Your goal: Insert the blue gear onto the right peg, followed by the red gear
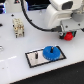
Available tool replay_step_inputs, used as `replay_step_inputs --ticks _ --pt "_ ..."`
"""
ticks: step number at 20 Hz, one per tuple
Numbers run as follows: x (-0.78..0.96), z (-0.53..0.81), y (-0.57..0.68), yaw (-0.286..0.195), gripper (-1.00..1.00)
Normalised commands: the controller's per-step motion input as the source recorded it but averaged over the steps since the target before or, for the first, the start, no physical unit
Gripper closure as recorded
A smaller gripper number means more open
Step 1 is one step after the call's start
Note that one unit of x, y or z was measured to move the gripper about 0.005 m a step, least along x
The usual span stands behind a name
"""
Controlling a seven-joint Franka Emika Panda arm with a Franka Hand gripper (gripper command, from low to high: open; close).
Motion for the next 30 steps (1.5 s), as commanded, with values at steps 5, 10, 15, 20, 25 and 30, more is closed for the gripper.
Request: replay_step_inputs --ticks 5,10,15,20,25,30 --pt "0.31 0.60 -0.13 0.000 1.00" --pt "0.45 0.52 -0.28 0.000 1.00" --pt "0.49 0.45 -0.38 0.000 1.00" --pt "0.50 0.38 -0.43 0.000 1.00" --pt "0.52 0.25 -0.44 0.000 1.00" --pt "0.60 0.13 -0.36 0.000 1.00"
